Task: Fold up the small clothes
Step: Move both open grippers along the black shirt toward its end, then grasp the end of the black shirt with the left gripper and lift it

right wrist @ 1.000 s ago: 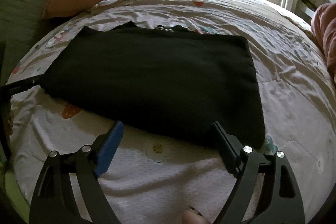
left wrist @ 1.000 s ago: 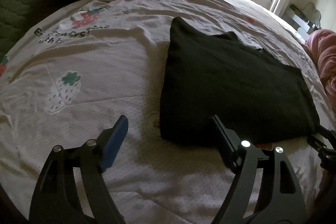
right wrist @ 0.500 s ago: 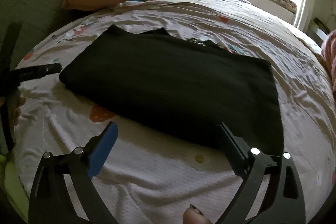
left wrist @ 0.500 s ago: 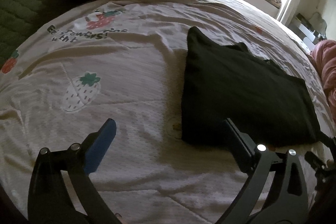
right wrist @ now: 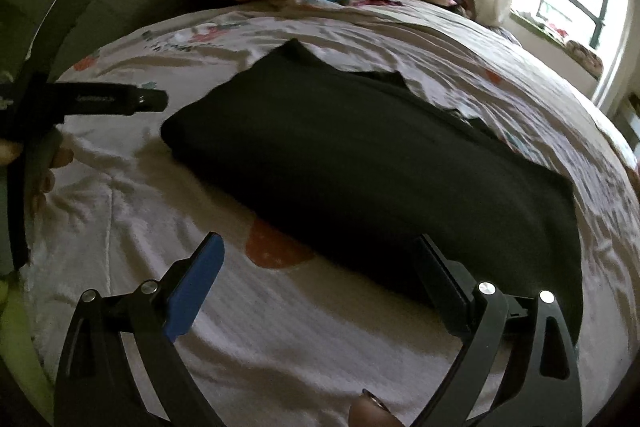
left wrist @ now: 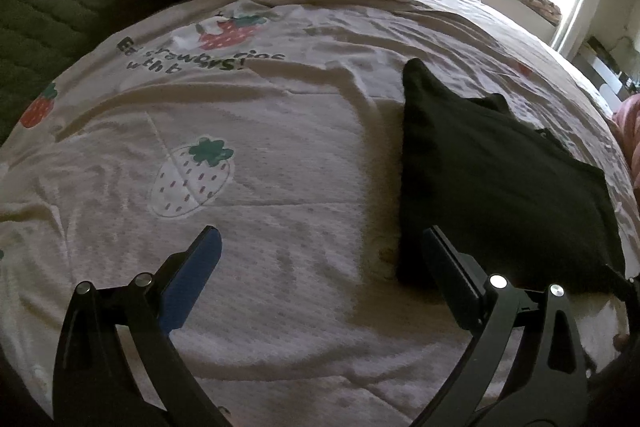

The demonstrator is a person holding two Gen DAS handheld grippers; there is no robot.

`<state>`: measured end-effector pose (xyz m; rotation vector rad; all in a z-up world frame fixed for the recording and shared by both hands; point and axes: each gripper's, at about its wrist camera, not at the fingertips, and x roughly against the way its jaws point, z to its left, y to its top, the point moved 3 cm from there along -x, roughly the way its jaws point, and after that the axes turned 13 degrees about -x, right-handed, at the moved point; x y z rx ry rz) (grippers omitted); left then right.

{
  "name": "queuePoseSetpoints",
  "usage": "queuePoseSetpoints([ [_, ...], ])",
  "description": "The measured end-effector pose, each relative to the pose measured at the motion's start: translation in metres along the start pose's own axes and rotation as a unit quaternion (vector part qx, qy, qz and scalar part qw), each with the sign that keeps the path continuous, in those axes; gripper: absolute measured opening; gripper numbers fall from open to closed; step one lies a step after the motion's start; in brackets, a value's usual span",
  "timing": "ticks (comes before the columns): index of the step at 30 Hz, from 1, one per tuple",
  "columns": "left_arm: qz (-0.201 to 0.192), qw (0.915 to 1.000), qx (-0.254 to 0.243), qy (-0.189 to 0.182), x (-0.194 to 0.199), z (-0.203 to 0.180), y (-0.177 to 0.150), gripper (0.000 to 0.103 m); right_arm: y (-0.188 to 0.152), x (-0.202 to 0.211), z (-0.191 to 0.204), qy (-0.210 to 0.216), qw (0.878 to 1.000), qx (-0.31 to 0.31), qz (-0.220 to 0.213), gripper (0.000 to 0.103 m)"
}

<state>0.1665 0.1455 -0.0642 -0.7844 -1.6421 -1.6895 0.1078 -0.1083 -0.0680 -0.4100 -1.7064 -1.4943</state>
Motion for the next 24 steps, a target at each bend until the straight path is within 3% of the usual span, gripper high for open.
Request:
queuePoseSetpoints([
  [16, 0.003, 0.9999, 0.004, 0.016, -0.011, 0.012, 0.026, 0.093, 0.018, -0.064, 0.057, -0.049, 0.99, 0.135, 0.0, 0.094],
  [24, 0.013, 0.9996, -0.014, 0.02, -0.022, 0.005, 0.035, 0.093, 0.04, -0.095, 0.067, -0.083, 0.985, 0.151, -0.018, 0.093],
])
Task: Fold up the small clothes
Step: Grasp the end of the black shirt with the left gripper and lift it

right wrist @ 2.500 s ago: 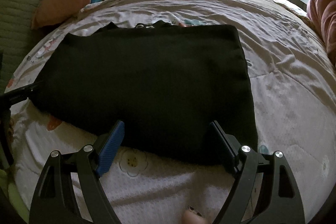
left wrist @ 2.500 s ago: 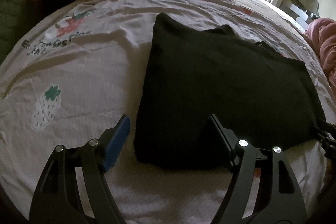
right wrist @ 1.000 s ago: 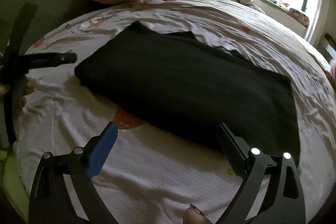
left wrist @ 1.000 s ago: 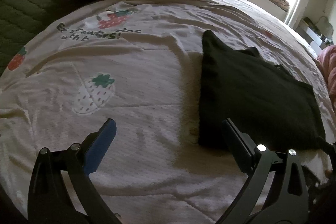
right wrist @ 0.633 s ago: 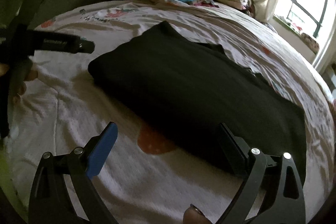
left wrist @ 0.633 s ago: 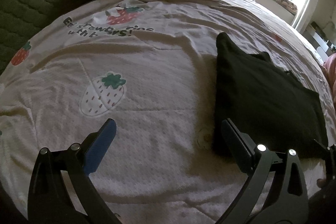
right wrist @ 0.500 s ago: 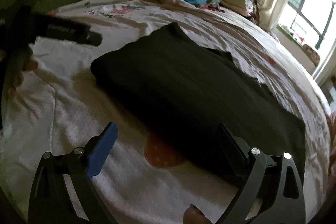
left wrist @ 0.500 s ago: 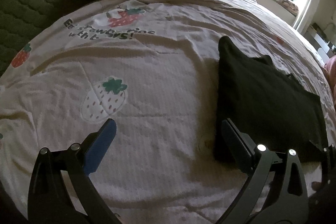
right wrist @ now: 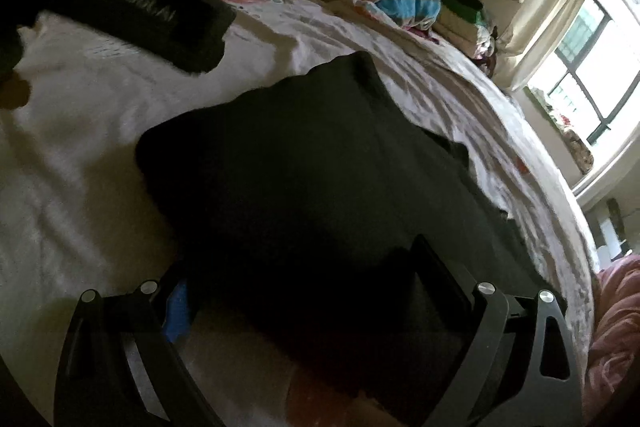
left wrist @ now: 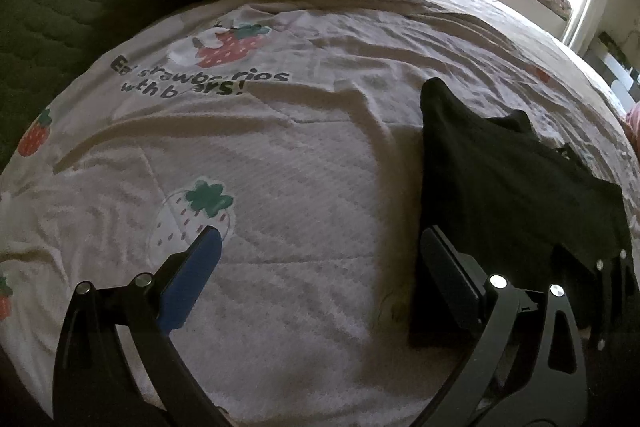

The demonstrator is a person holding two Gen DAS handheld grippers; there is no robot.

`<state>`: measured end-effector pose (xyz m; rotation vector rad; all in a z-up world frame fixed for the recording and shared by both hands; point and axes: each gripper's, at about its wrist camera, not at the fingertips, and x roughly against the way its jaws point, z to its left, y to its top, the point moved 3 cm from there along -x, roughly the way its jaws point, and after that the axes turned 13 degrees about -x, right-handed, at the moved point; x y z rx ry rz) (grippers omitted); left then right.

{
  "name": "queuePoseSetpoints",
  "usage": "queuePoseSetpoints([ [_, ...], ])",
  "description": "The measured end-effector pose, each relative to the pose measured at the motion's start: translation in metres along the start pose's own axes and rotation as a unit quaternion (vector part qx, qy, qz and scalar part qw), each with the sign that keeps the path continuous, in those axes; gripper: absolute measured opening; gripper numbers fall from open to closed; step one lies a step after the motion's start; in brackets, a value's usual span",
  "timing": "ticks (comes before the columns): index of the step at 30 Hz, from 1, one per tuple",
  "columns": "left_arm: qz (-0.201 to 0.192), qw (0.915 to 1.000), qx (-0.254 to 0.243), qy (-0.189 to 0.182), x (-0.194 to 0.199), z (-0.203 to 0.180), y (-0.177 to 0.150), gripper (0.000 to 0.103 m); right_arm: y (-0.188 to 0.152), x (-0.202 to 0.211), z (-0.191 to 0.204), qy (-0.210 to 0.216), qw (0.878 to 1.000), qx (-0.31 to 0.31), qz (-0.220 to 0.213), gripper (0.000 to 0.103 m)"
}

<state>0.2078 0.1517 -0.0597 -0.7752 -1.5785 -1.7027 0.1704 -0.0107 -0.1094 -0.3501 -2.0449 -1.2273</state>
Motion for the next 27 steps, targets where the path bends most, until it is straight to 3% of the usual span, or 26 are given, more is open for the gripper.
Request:
queuePoseSetpoints([
  [2, 0.004, 1.0, 0.0, -0.007, -0.004, -0.001, 0.005, 0.093, 0.005, -0.005, -0.002, -0.006, 1.0, -0.005, -0.008, 0.087],
  [3, 0.005, 0.9999, 0.003, -0.012, -0.006, 0.0, 0.007, 0.093, 0.006, -0.006, -0.004, -0.006, 1.0, -0.008, -0.012, 0.076],
  [5, 0.009, 0.9997, 0.01, -0.021, -0.009, 0.001, 0.015, 0.093, 0.007, -0.003, -0.006, -0.004, 1.0, -0.009, -0.025, 0.068],
  [7, 0.011, 0.9994, 0.015, -0.031, -0.012, -0.001, 0.022, 0.093, 0.006, 0.005, -0.004, -0.006, 0.999, -0.002, -0.042, 0.053],
  [9, 0.013, 0.9981, 0.022, -0.056, -0.016, -0.005, 0.032, 0.093, 0.005, 0.014, -0.002, -0.005, 0.998, 0.004, -0.062, 0.034],
  [11, 0.016, 0.9961, 0.028, -0.082, -0.018, -0.01, 0.04, 0.093, 0.004, 0.023, -0.003, -0.008, 0.997, 0.004, -0.081, 0.025],
  [16, 0.033, 0.9872, 0.045, -0.15, -0.03, -0.029, 0.06, 0.093, 0.003, 0.036, -0.021, -0.001, 0.994, -0.023, -0.103, 0.02],
  [21, 0.063, 0.9826, 0.035, -0.171, -0.043, -0.052, 0.067, 0.093, 0.002, 0.05, -0.039, 0.006, 0.992, -0.044, -0.119, 0.019],
  [23, 0.059, 0.977, 0.05, -0.199, -0.042, -0.059, 0.068, 0.093, 0.001, 0.053, -0.044, 0.002, 0.991, -0.046, -0.125, 0.019],
  [27, 0.047, 0.9775, 0.043, -0.201, -0.034, -0.076, 0.073, 0.092, -0.002, 0.063, -0.063, 0.008, 0.988, -0.075, -0.132, 0.018],
])
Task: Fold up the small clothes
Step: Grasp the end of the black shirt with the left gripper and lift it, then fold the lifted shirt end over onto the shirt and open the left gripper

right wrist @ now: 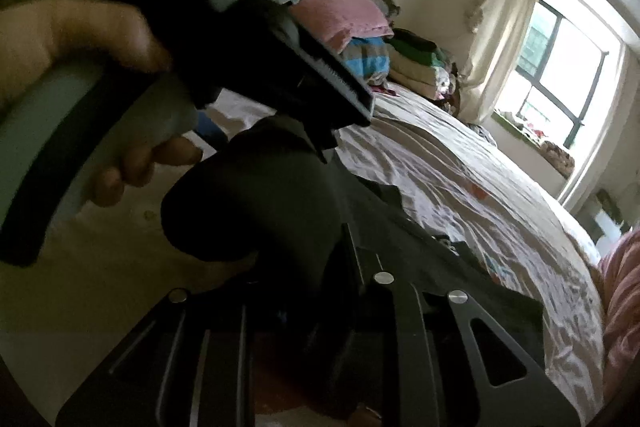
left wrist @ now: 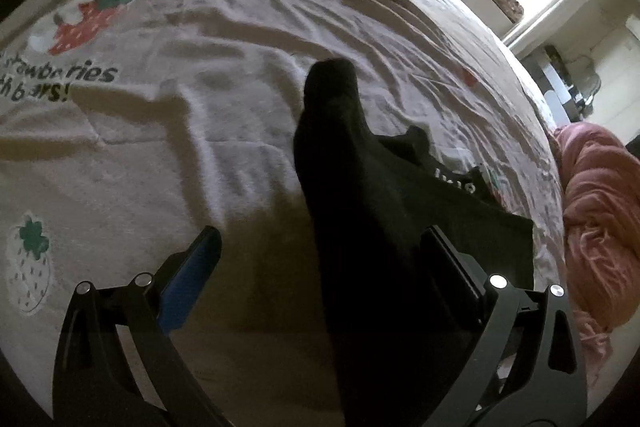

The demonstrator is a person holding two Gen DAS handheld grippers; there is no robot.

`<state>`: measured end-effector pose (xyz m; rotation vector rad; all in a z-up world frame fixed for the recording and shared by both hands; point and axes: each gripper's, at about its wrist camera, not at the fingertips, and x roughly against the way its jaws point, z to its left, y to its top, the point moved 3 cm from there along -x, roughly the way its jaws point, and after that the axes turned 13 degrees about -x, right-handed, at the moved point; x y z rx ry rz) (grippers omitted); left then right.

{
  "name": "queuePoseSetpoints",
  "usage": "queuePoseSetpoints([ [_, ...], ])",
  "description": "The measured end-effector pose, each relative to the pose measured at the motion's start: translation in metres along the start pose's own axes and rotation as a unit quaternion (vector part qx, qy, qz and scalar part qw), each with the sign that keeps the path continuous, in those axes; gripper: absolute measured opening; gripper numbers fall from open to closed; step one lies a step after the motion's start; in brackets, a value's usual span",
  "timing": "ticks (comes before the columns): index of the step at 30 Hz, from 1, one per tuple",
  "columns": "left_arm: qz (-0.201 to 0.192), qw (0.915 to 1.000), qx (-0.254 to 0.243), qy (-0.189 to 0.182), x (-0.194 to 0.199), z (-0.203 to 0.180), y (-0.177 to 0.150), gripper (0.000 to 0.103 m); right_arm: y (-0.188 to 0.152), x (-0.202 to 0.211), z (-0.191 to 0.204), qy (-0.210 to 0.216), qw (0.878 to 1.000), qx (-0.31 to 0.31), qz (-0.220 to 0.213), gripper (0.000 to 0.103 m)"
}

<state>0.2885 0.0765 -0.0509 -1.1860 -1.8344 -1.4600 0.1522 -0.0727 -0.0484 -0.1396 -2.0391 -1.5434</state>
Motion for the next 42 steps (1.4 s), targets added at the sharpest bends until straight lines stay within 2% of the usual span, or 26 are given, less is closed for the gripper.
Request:
queuePoseSetpoints([
  [1, -0.004, 1.0, 0.001, -0.009, 0.001, -0.004, 0.001, 0.082, -0.001, 0.003, -0.003, 0.0, 1.0, -0.006, -0.003, 0.018],
  [2, -0.01, 0.9998, 0.005, -0.019, 0.003, -0.009, 0.0, 0.061, -0.002, 0.008, -0.007, 0.001, 1.0, -0.013, -0.006, 0.018],
  [4, -0.02, 0.9987, 0.005, -0.047, 0.007, -0.024, 0.001, 0.039, -0.002, 0.015, -0.016, 0.001, 1.0, -0.026, -0.011, 0.017],
  [5, -0.022, 0.9985, 0.001, -0.049, 0.009, -0.03, 0.001, 0.029, -0.002, 0.019, -0.022, 0.0, 0.999, -0.034, -0.013, 0.017],
  [8, -0.035, 0.998, -0.031, -0.043, 0.018, -0.057, 0.003, 0.021, -0.002, 0.029, -0.032, -0.006, 0.998, -0.053, -0.02, 0.017],
  [18, -0.059, 0.9922, -0.096, -0.052, 0.044, -0.134, 0.008, 0.021, -0.006, 0.076, -0.082, -0.03, 0.99, -0.127, -0.051, 0.016],
  [24, -0.048, 0.9901, -0.118, -0.057, 0.034, -0.17, 0.005, 0.021, -0.02, 0.086, -0.112, -0.043, 0.984, -0.168, -0.044, 0.016],
  [31, -0.029, 0.9883, -0.139, -0.054, 0.017, -0.199, 0.0, 0.021, -0.037, 0.088, -0.141, -0.036, 0.972, -0.231, -0.021, 0.016],
  [35, -0.016, 0.9876, -0.148, -0.052, 0.004, -0.212, -0.004, 0.021, -0.052, 0.083, -0.156, -0.023, 0.96, -0.279, -0.002, 0.016],
  [42, 0.012, 0.9869, -0.152, -0.053, -0.022, -0.228, -0.011, 0.025, -0.082, 0.075, -0.18, 0.005, 0.927, -0.374, 0.034, 0.016],
])
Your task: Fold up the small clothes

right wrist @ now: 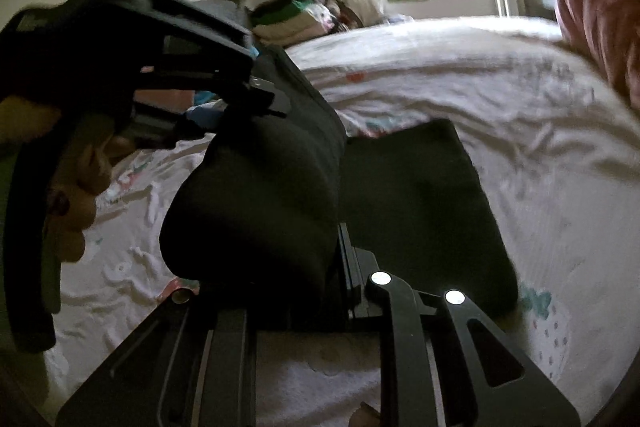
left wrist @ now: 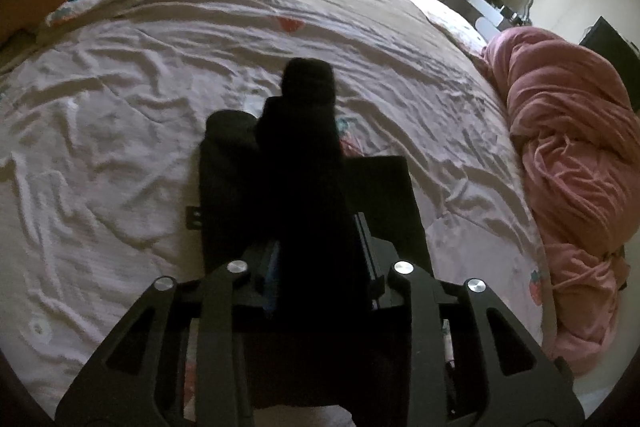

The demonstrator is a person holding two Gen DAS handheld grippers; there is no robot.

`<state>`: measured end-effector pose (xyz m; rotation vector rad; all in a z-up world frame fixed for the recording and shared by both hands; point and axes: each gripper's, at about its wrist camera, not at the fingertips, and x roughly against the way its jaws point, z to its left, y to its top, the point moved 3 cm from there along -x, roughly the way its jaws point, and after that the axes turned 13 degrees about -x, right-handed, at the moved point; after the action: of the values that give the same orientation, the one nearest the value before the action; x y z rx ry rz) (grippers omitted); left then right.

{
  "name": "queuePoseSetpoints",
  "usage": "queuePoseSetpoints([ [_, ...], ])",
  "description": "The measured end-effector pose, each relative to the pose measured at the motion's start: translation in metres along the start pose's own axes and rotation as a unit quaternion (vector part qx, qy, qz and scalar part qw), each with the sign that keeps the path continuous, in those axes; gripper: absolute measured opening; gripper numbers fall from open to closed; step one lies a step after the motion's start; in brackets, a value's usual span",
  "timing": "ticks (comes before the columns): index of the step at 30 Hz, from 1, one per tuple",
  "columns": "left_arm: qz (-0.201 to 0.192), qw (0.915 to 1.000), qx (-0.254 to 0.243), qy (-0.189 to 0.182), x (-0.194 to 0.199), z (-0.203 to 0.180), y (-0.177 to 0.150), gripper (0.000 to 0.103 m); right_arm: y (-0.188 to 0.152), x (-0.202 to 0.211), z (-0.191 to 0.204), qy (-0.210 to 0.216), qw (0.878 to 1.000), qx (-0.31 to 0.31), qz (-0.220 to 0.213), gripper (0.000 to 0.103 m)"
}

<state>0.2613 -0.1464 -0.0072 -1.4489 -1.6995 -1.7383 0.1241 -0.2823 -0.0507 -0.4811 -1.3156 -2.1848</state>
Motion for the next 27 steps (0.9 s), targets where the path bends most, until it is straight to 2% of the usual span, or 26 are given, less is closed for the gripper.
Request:
queuePoseSetpoints([
  [6, 0.013, 0.9999, -0.008, -0.003, -0.02, -0.013, 0.003, 0.039, -0.005, -0.006, -0.023, 0.025, 0.997, -0.066, 0.017, 0.017],
  [9, 0.011, 0.9997, 0.002, -0.019, -0.027, -0.016, 0.007, 0.06, -0.004, -0.009, -0.034, 0.04, 0.994, -0.101, 0.031, 0.02],
  [10, 0.005, 0.9989, 0.013, -0.044, -0.028, -0.016, 0.009, 0.072, -0.004, -0.011, -0.041, 0.047, 0.991, -0.118, 0.038, 0.02],
  [12, -0.008, 0.9972, 0.028, -0.069, -0.025, -0.016, 0.011, 0.073, -0.004, -0.016, -0.059, 0.057, 0.983, -0.167, 0.056, 0.024],
  [14, -0.022, 0.996, 0.034, -0.08, -0.018, -0.014, 0.011, 0.073, -0.005, -0.019, -0.074, 0.066, 0.972, -0.21, 0.075, 0.023],
  [15, -0.029, 0.9963, 0.033, -0.074, -0.013, -0.012, 0.009, 0.073, -0.006, -0.02, -0.082, 0.081, 0.964, -0.239, 0.086, 0.024],
  [17, -0.031, 0.998, 0.026, -0.049, -0.005, -0.005, 0.002, 0.073, -0.006, -0.018, -0.085, 0.086, 0.96, -0.25, 0.094, 0.027],
  [19, -0.03, 0.999, 0.02, -0.026, -0.001, 0.001, -0.005, 0.073, -0.007, -0.014, -0.084, 0.086, 0.96, -0.246, 0.1, 0.033],
  [22, -0.023, 0.9992, -0.01, 0.029, 0.004, 0.009, -0.022, 0.073, -0.003, -0.006, -0.08, 0.087, 0.963, -0.228, 0.116, 0.044],
  [24, -0.018, 0.9983, -0.023, 0.051, 0.004, 0.015, -0.038, 0.073, 0.002, 0.001, -0.079, 0.099, 0.96, -0.23, 0.125, 0.062],
  [25, -0.015, 0.9982, -0.025, 0.052, 0.003, 0.016, -0.043, 0.073, 0.005, 0.005, -0.082, 0.097, 0.96, -0.232, 0.127, 0.065],
  [27, -0.009, 0.9973, -0.037, 0.063, -0.002, 0.018, -0.056, 0.073, 0.019, 0.023, -0.09, 0.062, 0.966, -0.231, 0.101, 0.068],
])
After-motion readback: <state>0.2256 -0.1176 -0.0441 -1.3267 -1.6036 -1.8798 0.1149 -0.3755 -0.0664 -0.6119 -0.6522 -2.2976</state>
